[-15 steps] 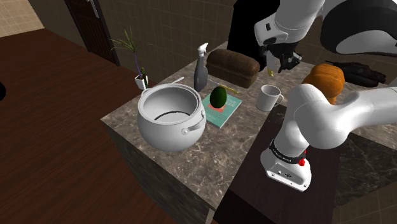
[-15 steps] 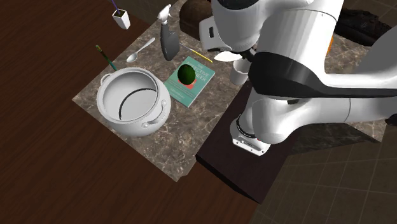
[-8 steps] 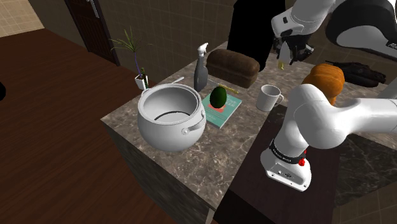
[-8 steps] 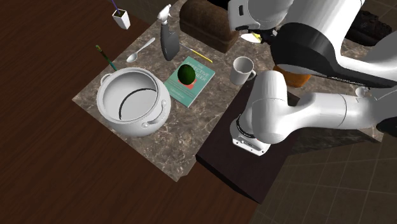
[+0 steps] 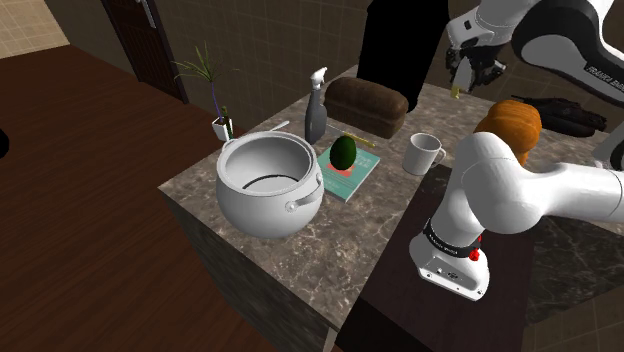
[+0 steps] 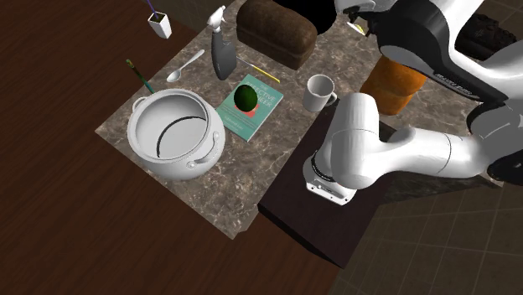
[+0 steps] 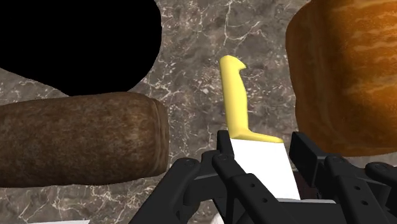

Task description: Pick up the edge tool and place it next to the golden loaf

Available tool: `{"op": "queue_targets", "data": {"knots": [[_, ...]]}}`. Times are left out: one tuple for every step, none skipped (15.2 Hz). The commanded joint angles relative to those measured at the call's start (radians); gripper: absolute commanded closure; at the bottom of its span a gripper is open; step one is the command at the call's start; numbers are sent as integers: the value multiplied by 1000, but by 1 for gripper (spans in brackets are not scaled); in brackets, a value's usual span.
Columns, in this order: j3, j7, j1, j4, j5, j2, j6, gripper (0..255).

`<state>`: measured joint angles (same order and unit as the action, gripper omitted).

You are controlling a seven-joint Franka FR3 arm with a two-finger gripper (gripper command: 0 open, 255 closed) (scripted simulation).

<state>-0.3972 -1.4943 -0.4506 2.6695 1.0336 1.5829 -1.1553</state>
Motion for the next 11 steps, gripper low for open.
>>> {"op": "queue_targets", "data": {"knots": [[-54,-64,11,-25,75,25,4,255],[-80,-90,15,-37,109,33,2,255],[-105,-117,19,-50,142,40,-1,255],[-130,-143,21,-64,174,46,-4,255],[-155,-168,22,-80,205,51,-8,255],[-178,-193,24,-97,236,55,-13,255],[-201,-218,24,-114,266,58,-18,255],[-224,-242,23,-133,295,60,-23,255],[-245,-267,22,-153,323,61,-29,255],[-266,-290,19,-175,350,62,-36,255],[-287,-314,17,-197,376,61,-44,255]]}}
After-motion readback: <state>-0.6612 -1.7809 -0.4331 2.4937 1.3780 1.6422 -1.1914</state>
